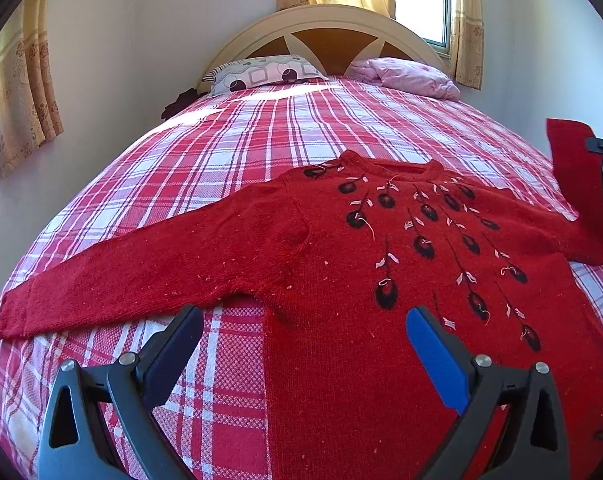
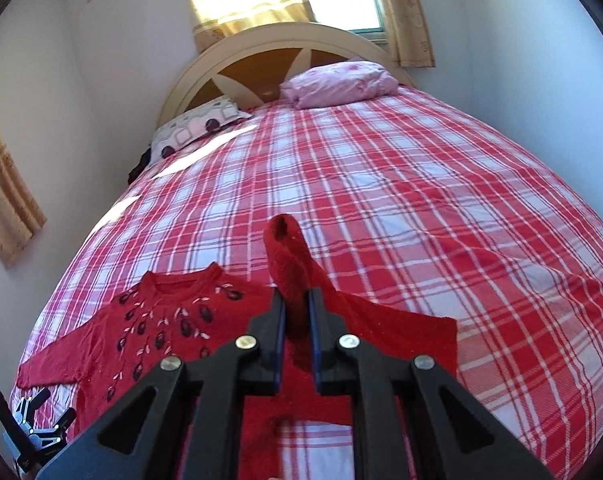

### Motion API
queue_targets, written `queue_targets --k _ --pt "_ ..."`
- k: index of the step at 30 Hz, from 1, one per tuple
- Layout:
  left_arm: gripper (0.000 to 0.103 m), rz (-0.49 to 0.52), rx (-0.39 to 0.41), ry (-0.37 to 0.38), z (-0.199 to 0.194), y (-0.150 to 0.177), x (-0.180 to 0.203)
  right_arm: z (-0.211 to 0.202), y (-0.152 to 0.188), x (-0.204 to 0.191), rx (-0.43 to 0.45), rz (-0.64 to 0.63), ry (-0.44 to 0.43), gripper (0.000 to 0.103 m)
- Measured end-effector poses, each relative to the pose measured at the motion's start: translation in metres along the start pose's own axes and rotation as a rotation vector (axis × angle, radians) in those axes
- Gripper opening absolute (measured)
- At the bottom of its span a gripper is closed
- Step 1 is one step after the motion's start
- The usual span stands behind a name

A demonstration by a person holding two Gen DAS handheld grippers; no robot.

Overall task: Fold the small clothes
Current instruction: 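Carry the sleeve across the sweater body with the right gripper and release, then grasp the other sleeve cuff with the left gripper, then fold the held sleeve across the sweater body with the left gripper, release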

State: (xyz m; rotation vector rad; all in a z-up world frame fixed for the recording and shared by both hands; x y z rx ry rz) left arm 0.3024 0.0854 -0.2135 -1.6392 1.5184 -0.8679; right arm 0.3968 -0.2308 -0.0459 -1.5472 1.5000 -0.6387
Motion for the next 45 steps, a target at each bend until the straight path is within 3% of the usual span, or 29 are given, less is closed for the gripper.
queue_targets --k 8,15,19,21,26,30,35,39,40,41,42,45 --pt "0.102 -0.025 -0.005 0.035 0.001 -0.004 -0.002 0.035 0.046 -0.089 -0.076 -0.110 -0.106 0.013" --pt "0.102 -0.032 -0.020 0.114 0.010 -0.015 0.024 0.062 0.106 -0.113 -0.185 -0.139 -0.156 0.015" --pt "0.102 -0.007 -0.030 0.180 0.016 -0.022 0.057 0.054 0.118 -0.107 -0.193 -0.124 -0.210 0.029" --pt "0.102 0.007 -0.034 0.226 0.018 -0.026 0.079 0.043 0.116 -0.096 -0.173 -0.112 -0.217 0.048" --pt "0.102 0.038 -0.072 0.339 0.035 -0.028 0.139 0.015 0.104 -0.042 -0.136 -0.051 -0.161 0.053" --pt "0.098 0.071 -0.111 0.363 0.061 -0.027 0.173 -0.005 0.106 0.010 -0.103 -0.013 -0.068 0.056" --pt "0.069 0.060 -0.203 0.351 0.100 -0.017 0.193 -0.026 0.117 0.048 -0.082 0.029 -0.034 0.056" --pt "0.064 0.048 -0.225 0.338 0.121 -0.016 0.201 -0.038 0.125 0.062 -0.062 0.038 -0.029 0.057" --pt "0.056 0.052 -0.226 0.341 0.122 -0.017 0.205 -0.040 0.127 0.065 -0.057 0.043 -0.028 0.057" --pt "0.031 0.054 -0.224 0.346 0.122 -0.019 0.209 -0.042 0.129 0.069 -0.053 0.049 -0.028 0.057" --pt "0.019 0.055 -0.227 0.348 0.122 -0.021 0.211 -0.043 0.130 0.071 -0.049 0.056 -0.030 0.057" --pt "0.010 0.000 -0.242 0.390 0.119 -0.026 0.211 -0.044 0.135 0.080 -0.046 0.077 -0.028 0.057"
Point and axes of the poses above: each gripper's, at about its wrist camera, not at the fingertips, and z roughly the way its jaws point, x to its right, y to its underside, the point moved 10 cm from there along z, roughly the way its jaws point, and after that the axes turned 11 degrees about x, right-handed, at the moved point
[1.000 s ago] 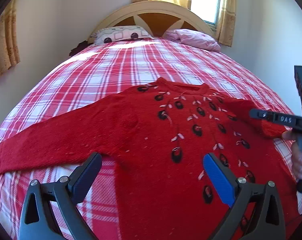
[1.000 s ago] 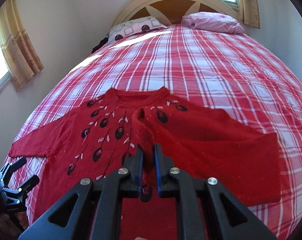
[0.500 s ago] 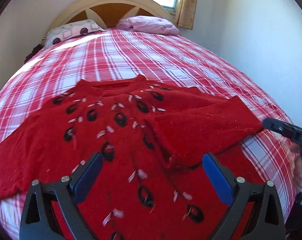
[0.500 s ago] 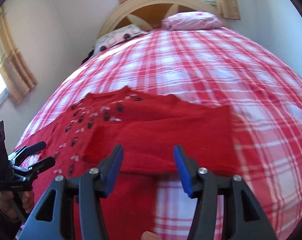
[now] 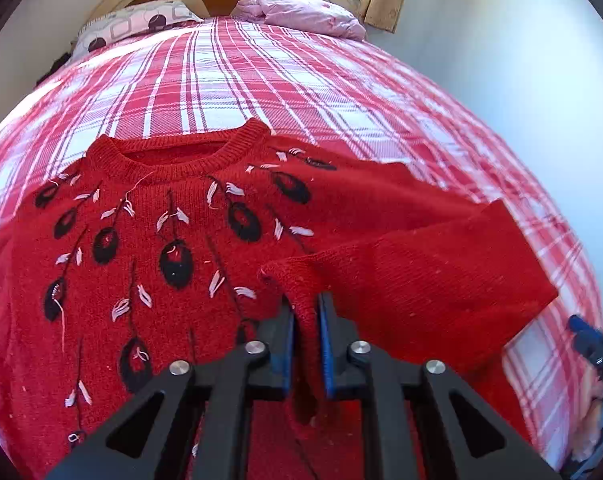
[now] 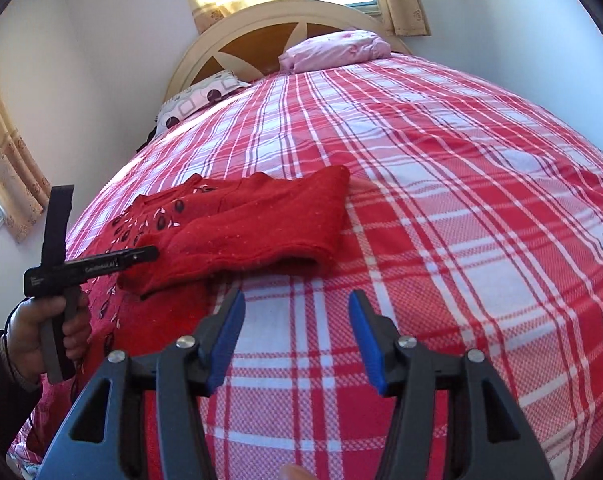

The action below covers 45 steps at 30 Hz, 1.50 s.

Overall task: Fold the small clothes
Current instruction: 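Fold the held sleeve across the sweater body with the left gripper, release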

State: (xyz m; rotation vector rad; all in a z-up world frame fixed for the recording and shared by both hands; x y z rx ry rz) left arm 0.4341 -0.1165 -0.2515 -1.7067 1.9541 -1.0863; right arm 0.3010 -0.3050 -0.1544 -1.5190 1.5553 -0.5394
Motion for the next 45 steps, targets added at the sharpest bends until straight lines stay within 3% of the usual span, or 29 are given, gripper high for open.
queue_targets --k 13,22,34,45 --pt "0.009 -0.007 0.149 0.017 -0.071 -0.046 -0.021 -0.004 -0.001 -0.005 0.016 0.007 -0.004 0.059" --pt "0.009 -0.027 0.212 -0.045 -0.106 -0.057 -0.068 -0.002 -0.003 -0.030 0.018 -0.035 -0.025 0.059" --pt "0.009 -0.105 0.203 -0.139 -0.125 -0.033 -0.148 0.002 0.000 -0.047 -0.006 -0.066 -0.040 0.060" --pt "0.009 -0.156 0.156 -0.175 -0.116 -0.001 -0.185 0.001 0.008 -0.072 -0.048 -0.093 -0.096 0.062"
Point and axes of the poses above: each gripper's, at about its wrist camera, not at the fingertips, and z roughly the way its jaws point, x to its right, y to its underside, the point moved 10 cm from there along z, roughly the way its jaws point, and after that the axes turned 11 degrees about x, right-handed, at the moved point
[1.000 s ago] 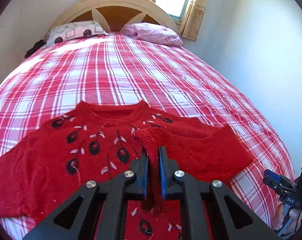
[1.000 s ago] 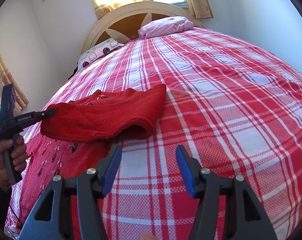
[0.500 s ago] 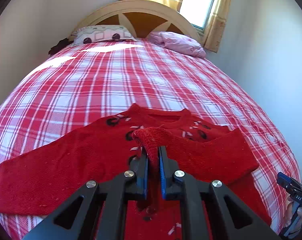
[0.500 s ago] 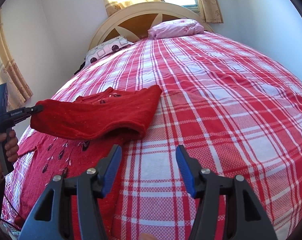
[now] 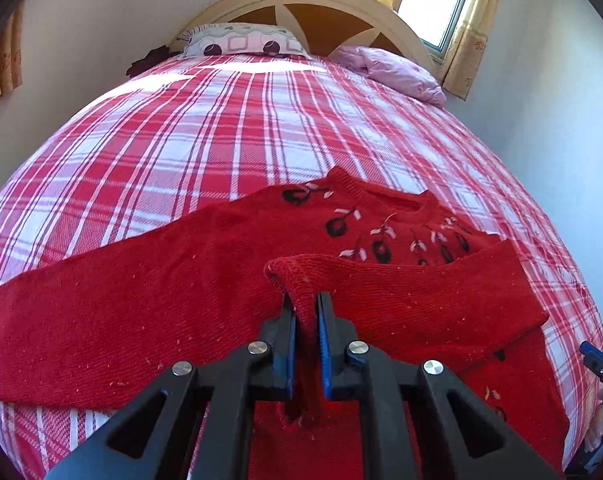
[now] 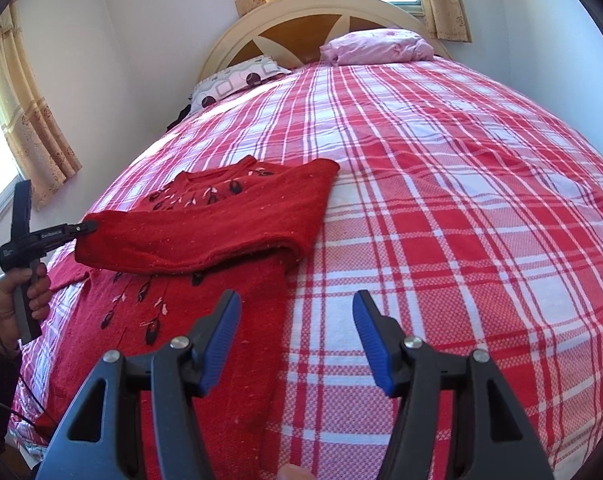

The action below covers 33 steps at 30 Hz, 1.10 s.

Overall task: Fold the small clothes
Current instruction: 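Fold the held sleeve across the sweater body with the left gripper, release, then reach the left gripper to the folded sleeve end and grasp it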

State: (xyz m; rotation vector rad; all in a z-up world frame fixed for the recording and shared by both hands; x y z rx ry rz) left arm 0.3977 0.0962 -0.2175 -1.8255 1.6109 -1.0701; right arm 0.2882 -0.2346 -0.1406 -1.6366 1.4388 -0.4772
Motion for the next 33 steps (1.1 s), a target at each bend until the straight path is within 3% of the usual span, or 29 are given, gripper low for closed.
queue_targets --k 14,22,24,25,26,28,30,33 --pt "0.009 -0.037 -0.041 -0.046 0.014 0.025 -0.030 -0.001 0.010 -0.017 -0.034 -0.037 -0.013 0.063" --pt "0.016 0.041 -0.058 -0.086 0.013 0.032 -0.023 -0.003 0.007 -0.024 -0.038 -0.047 -0.012 0.067" --pt "0.020 0.071 -0.022 -0.095 0.003 0.027 -0.022 -0.005 0.005 -0.028 -0.034 -0.065 -0.016 0.067" --pt "0.033 0.092 -0.001 -0.107 -0.003 0.024 -0.022 -0.006 0.005 -0.030 -0.034 -0.074 -0.017 0.067" --pt "0.052 0.103 0.014 -0.118 -0.007 0.021 -0.023 -0.006 0.004 -0.033 -0.039 -0.086 -0.018 0.067" --pt "0.071 0.119 0.070 -0.131 -0.019 0.014 -0.023 -0.002 0.001 -0.039 -0.056 -0.120 -0.019 0.067" --pt "0.072 0.137 0.096 -0.123 -0.026 0.013 -0.021 0.004 -0.008 -0.046 -0.055 -0.144 -0.035 0.068" --pt "0.072 0.174 0.051 -0.130 -0.020 0.025 -0.018 0.022 -0.022 -0.053 -0.046 -0.158 -0.044 0.075"
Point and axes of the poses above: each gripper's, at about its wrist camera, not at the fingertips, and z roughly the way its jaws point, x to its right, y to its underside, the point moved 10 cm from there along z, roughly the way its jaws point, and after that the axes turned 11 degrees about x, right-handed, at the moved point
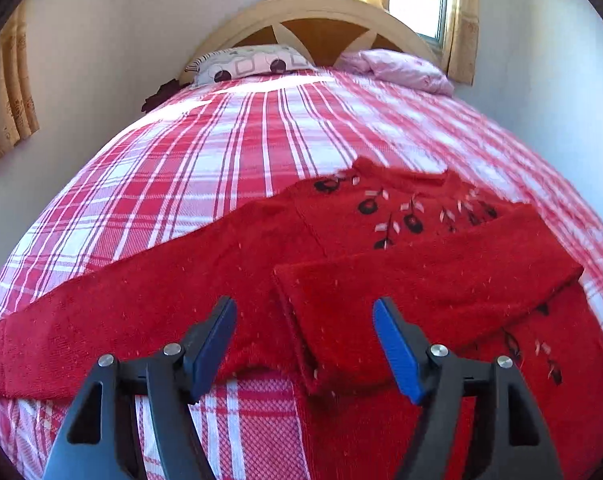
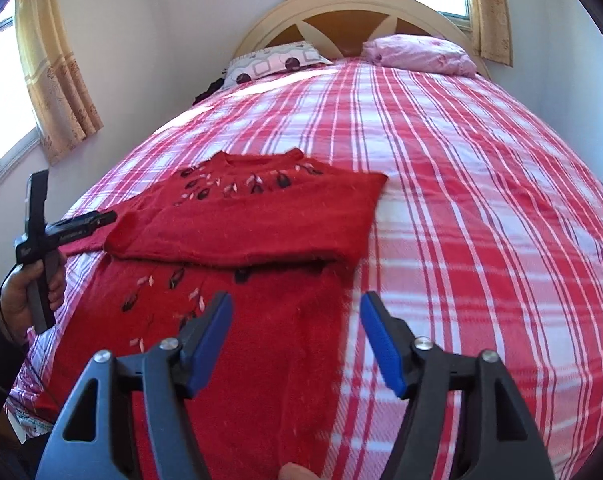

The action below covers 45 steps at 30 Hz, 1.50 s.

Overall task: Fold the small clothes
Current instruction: 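Reach the left gripper to the folded sleeve end and grasp it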

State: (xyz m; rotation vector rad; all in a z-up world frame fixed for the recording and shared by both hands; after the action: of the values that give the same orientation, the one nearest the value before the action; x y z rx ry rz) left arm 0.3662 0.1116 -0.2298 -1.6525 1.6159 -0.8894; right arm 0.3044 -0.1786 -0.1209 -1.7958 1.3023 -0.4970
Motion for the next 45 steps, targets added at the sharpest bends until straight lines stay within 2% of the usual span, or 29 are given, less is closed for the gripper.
queue_targets --k 4,6,8,10,12,15,19,24,29,34,42,43,44,45 --pt "0.072 0.030 -0.122 -0.067 0.018 0.033 -0.010 0.044 -0.009 -0.002 -0.042 -0.004 -0.017 0.075" --pt "0.072 -0.020 -0.103 -0.036 0.013 0.035 -0.015 0.071 0.000 0.004 -0.106 0.008 -0.004 0.075" --pt "0.072 -0.016 -0.103 -0.035 0.006 0.036 -0.019 0.092 0.016 0.013 -0.194 0.044 0.004 0.075" --pt "0.072 -0.018 -0.068 -0.019 -0.007 0.032 -0.024 0.099 0.018 0.019 -0.199 0.016 0.029 0.075" --pt "0.072 0.001 -0.036 -0.055 -0.023 0.029 -0.038 0.094 0.016 0.023 -0.197 0.019 0.041 0.075" --pt "0.072 0.007 -0.019 -0.145 -0.042 0.032 -0.077 0.076 0.008 0.025 -0.160 0.076 0.013 0.075" --pt "0.072 -0.073 -0.030 -0.299 -0.065 0.044 -0.153 0.049 0.001 0.017 -0.106 0.021 0.022 0.075" --pt "0.072 -0.313 -0.062 -0.486 -0.099 0.074 -0.263 0.028 0.000 0.000 -0.081 -0.015 -0.008 0.075" --pt "0.072 -0.449 -0.035 -0.611 -0.129 0.096 -0.329 0.012 0.004 -0.024 -0.060 -0.075 -0.034 0.075" --pt "0.072 -0.545 -0.036 -0.595 -0.126 0.108 -0.349 0.007 0.009 -0.045 -0.062 -0.121 -0.060 0.075" --pt "0.071 -0.595 -0.036 -0.543 -0.100 0.105 -0.357 0.001 0.008 -0.066 -0.044 -0.154 -0.073 0.075" --pt "0.062 -0.592 -0.037 -0.545 -0.100 0.104 -0.357 0.000 0.007 -0.068 -0.040 -0.156 -0.074 0.075" --pt "0.045 -0.585 -0.038 -0.550 -0.100 0.104 -0.357 0.000 0.006 -0.069 -0.037 -0.155 -0.075 0.075" --pt "0.036 -0.579 -0.039 -0.558 -0.100 0.104 -0.358 0.000 0.006 -0.069 -0.034 -0.154 -0.075 0.075"
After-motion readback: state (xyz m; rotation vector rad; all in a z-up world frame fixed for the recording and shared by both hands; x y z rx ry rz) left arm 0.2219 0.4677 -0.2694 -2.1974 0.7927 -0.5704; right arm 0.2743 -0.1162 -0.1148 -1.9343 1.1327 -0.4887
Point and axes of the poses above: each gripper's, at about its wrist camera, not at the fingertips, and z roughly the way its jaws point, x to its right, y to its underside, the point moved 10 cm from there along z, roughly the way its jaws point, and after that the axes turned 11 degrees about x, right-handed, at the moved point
